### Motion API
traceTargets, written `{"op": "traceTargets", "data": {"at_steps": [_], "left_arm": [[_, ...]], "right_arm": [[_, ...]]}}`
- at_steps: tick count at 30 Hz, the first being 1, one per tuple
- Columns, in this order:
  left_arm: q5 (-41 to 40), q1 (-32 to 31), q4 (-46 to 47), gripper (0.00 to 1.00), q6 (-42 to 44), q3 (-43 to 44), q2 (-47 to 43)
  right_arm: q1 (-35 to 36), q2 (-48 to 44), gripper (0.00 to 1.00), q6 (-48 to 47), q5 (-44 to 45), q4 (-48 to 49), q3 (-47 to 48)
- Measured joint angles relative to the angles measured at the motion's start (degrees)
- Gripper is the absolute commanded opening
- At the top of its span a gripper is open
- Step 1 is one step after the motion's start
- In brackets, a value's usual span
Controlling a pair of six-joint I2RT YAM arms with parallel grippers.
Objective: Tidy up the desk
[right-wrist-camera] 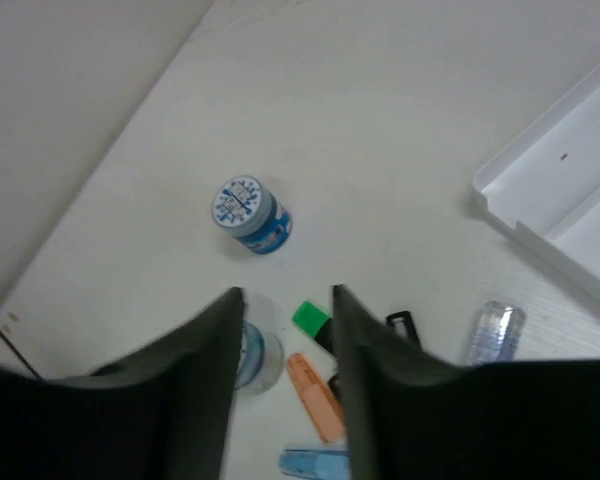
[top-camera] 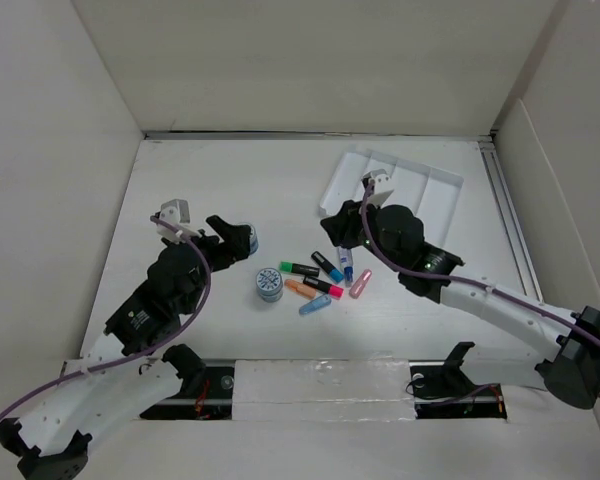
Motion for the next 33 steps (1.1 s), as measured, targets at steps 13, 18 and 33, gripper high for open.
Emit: {"op": "traceTargets", "data": {"at_steps": [13,18,33], "left_arm": [[-7.5,0.0,-0.1,0.1,4.5,2.6,-9.0],[-10.2,0.0,0.8,0.55,6.5,2.6,-11.6],[-12.4,0.0,4.9,0.73,13.3,1.7,-13.7]], "right_arm": [[0.5,17.5,0.49,0.2,-4.9,0.3,10.0],[0.7,27.3,0.94,-0.5,-6.1,-1.1,18.4],[5.5,55.0,1.0,-4.3,-7.1,-13.6,44.4]]}}
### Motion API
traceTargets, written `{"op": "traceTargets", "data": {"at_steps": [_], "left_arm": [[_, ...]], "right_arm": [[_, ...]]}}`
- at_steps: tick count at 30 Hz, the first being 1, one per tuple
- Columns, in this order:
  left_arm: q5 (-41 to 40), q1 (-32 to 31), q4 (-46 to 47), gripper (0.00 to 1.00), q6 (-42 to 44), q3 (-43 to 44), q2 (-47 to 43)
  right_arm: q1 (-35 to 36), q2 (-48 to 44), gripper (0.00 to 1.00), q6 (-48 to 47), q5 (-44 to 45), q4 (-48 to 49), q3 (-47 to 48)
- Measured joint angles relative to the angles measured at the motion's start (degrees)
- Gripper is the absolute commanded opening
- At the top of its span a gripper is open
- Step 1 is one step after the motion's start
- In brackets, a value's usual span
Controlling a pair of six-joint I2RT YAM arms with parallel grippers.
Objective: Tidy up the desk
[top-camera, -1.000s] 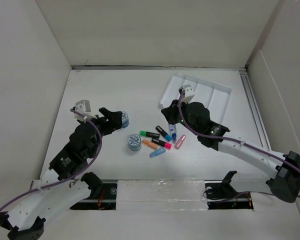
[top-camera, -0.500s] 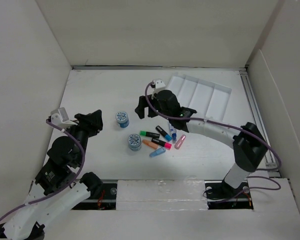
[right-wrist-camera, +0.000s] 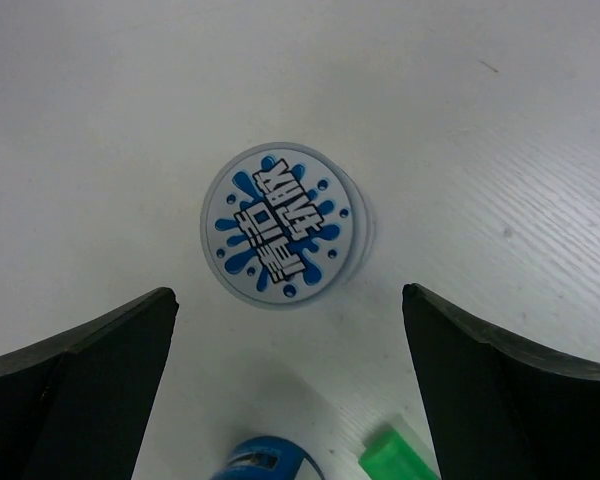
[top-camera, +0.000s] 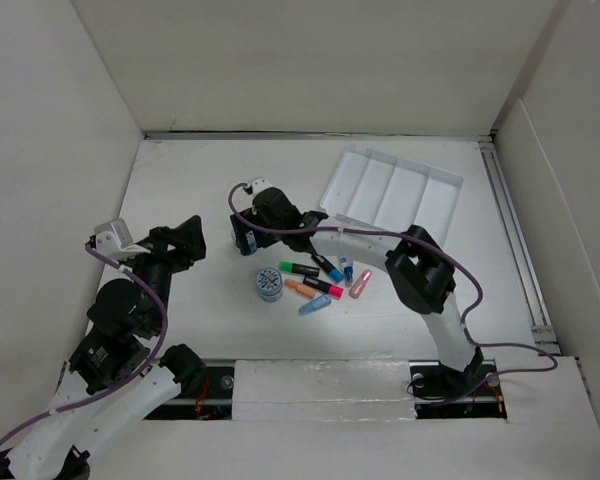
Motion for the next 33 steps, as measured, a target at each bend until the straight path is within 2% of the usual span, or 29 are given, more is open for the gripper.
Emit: {"op": "traceTargets", "data": {"at_steps": [10,14,16,18,19,20,22,28,33], "left_arm": [[2.5,2.4,2.2,0.73,1.7,-2.4,-0.2],[3.6,2.8,2.7,0.73,2.1,-2.8,-0.2],[4.0,2.8,2.8,0.73,2.1,-2.8,-0.2],[4.2,2.8,2.8,0.73,2.3,-2.9,-0.2],[4.3,2.8,3.0,0.73,2.4,-3.0,-0.2],[4.3,2.8,3.0,0.73,2.4,-3.0,-0.2],[4.5,2.8,3.2,0.73,2.5,-3.0,-0.2],[4.6,2.8,3.3,0.72,2.6,-3.7,-0.6],[5.4,2.8,3.6,0.72,2.7,-3.8,-0.6]], "right_arm": [[2.2,9.7,0.99,-1.8,4.0,-4.5,10.5],[2.4,11.6,0.93,-2.4,6.4,-5.1,12.9],[2.5,12.1,0.88,-2.6,7.1,-5.0,13.5],[2.5,12.2,0.74,-2.8,7.6,-4.8,13.9],[2.5,12.2,0.56,-3.0,7.8,-4.6,14.1],[2.5,12.3,0.56,-3.1,8.2,-4.7,14.3],[2.5,12.2,0.42,-3.3,8.7,-4.7,14.4],[2.2,10.2,0.42,-4.7,11.5,-5.0,13.2],[-1.7,-2.0,0.42,-4.9,9.8,-4.1,4.6]]}}
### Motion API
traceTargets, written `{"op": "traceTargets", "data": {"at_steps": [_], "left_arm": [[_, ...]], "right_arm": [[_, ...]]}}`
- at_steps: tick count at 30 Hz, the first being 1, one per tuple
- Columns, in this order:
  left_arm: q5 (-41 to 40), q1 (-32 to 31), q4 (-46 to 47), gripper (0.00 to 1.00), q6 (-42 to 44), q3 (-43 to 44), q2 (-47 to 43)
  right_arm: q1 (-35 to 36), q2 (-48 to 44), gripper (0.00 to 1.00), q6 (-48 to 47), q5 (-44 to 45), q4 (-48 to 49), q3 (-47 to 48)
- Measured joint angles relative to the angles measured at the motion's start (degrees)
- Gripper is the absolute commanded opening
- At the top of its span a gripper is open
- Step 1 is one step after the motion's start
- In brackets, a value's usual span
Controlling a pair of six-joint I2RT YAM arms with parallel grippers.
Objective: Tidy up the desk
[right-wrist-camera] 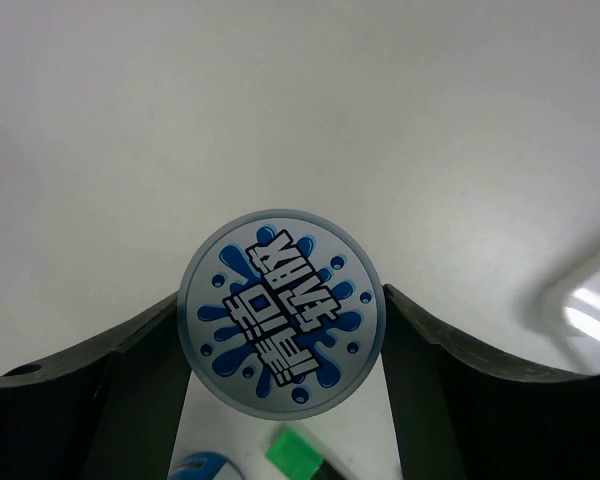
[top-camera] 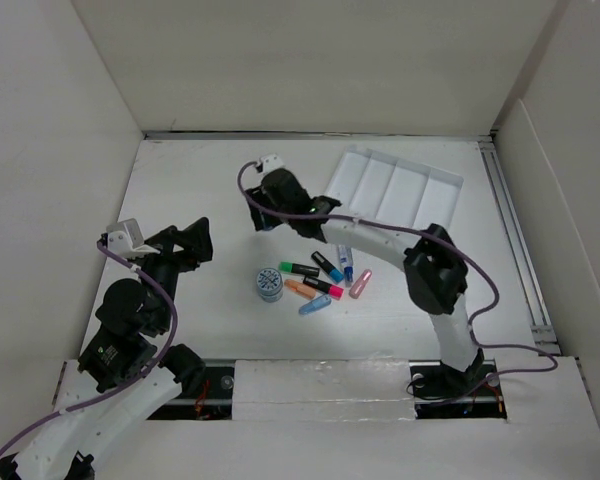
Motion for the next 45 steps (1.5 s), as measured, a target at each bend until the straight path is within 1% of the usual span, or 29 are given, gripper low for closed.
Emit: {"op": "traceTargets", "data": {"at_steps": [2,5,8,11,14,22,27,30,32,36,39,42,43,44,45], "left_arm": [[0.4,0.0,0.0,0.72,0.0,0.0,0.0],[0.7,0.0,0.1,0.72,0.0,-0.2,0.0],[1.0,0.0,0.2,0.72,0.1,-0.4,0.0],[1.5,0.0,0.3,0.72,0.2,-0.7,0.0],[1.7,0.0,0.5,0.72,0.2,-0.7,0.0],[1.7,0.0,0.4,0.72,0.2,-0.7,0.1],[1.7,0.0,0.5,0.72,0.2,-0.7,0.1],[1.7,0.0,0.5,0.72,0.3,-0.7,0.1],[1.7,0.0,0.5,0.72,0.3,-0.7,0.1],[1.7,0.0,0.5,0.72,0.4,-0.7,0.1],[1.7,0.0,0.5,0.72,0.4,-0.7,0.1],[1.7,0.0,0.5,0.72,0.4,-0.7,0.1],[1.6,0.0,0.5,0.72,0.5,-0.7,0.1],[1.6,0.0,0.5,0.73,0.4,-0.7,0.1],[1.6,0.0,0.5,0.73,0.4,-0.7,0.1]], "right_arm": [[-3.9,-4.2,0.42,0.5,-1.2,0.7,-0.9],[-12.4,-8.1,0.43,1.3,-1.7,3.4,-1.0],[-20.1,-9.1,0.43,1.9,-0.5,4.7,-1.2],[-25.4,-7.8,0.43,2.1,0.1,4.3,-1.2],[-28.1,-4.1,0.42,2.3,-0.3,3.1,0.7],[-31.2,10.1,0.42,2.5,-5.0,-1.5,11.9],[-32.0,13.4,0.43,2.5,-4.9,-3.3,15.8],[-32.4,13.4,0.49,2.5,-4.8,-3.2,16.0],[-32.6,13.5,0.51,2.6,-4.8,-3.3,16.3],[-32.8,15.3,0.6,2.8,-4.8,-3.5,19.0],[-33.0,16.7,0.69,3.2,-4.9,-3.6,19.8],[-33.0,17.4,0.86,3.6,-4.9,-4.2,19.8],[-33.0,17.5,0.98,3.7,-4.9,-4.2,19.8],[-33.0,17.5,1.0,4.0,-4.9,-4.1,19.8],[-33.2,17.4,1.0,4.0,-5.0,-3.6,19.8]]}}
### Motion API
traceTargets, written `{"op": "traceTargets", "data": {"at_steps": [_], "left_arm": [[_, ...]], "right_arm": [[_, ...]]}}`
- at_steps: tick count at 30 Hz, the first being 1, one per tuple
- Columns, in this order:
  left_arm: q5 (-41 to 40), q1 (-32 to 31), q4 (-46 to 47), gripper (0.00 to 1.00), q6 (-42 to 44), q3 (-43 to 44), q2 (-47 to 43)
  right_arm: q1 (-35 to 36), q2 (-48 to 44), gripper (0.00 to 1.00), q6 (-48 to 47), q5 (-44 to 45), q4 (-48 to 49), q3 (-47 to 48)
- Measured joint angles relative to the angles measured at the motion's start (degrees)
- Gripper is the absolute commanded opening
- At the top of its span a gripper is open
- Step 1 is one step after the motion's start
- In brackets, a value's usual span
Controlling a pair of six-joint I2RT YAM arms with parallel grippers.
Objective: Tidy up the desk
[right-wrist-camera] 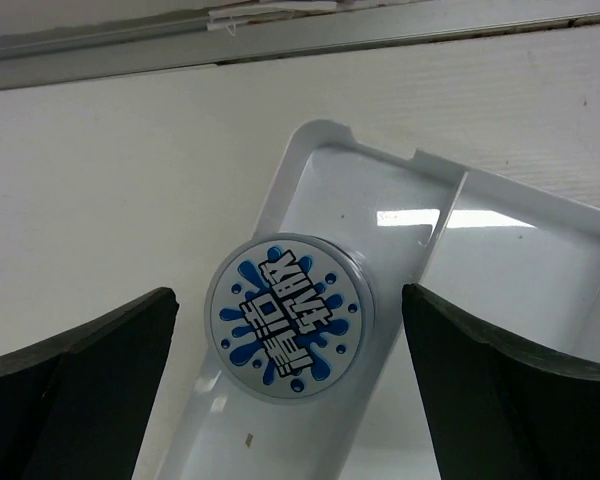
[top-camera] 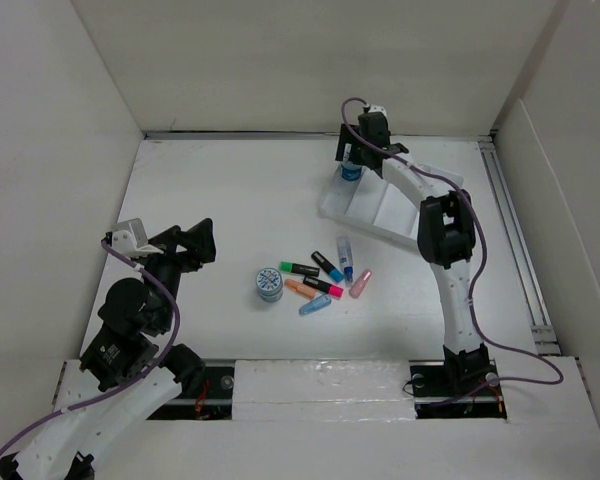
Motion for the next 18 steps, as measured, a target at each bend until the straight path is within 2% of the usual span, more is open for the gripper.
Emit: {"op": "traceTargets", "data": {"at_steps": [6,7,8,9,10,11,13,15,18], "left_arm": [[0.0,0.0,0.0,0.76,0.0,0.0,0.0],[0.0,0.0,0.0,0.76,0.0,0.0,0.0],[0.0,0.0,0.0,0.76,0.0,0.0,0.0],[0.0,0.0,0.0,0.76,0.0,0.0,0.0],[0.0,0.0,0.0,0.76,0.0,0.0,0.0],[0.0,0.0,0.0,0.76,0.0,0.0,0.0],[-0.2,0.0,0.0,0.78,0.0,-0.1,0.0],[-0.4,0.0,0.0,0.79,0.0,-0.1,0.0],[-0.7,0.0,0.0,0.79,0.0,-0.2,0.0]], "right_arm": [[-0.3,-5.7,1.0,0.9,-1.2,3.0,-6.0],[-0.2,-8.0,0.93,0.9,-1.5,3.7,-8.2],[-0.1,-10.6,0.83,0.9,-1.6,4.4,-10.3],[0.1,-13.4,0.67,0.8,-2.0,5.7,-12.7],[0.5,-17.2,0.3,0.9,-2.4,7.8,-16.5],[1.3,-21.4,0.16,0.7,-2.9,9.4,-20.3],[3.9,-30.0,0.0,1.7,-3.4,13.4,-27.8],[9.5,-38.2,0.0,2.7,-3.3,18.0,-35.8],[22.1,-45.4,0.44,4.0,-3.0,24.3,-45.6]]}}
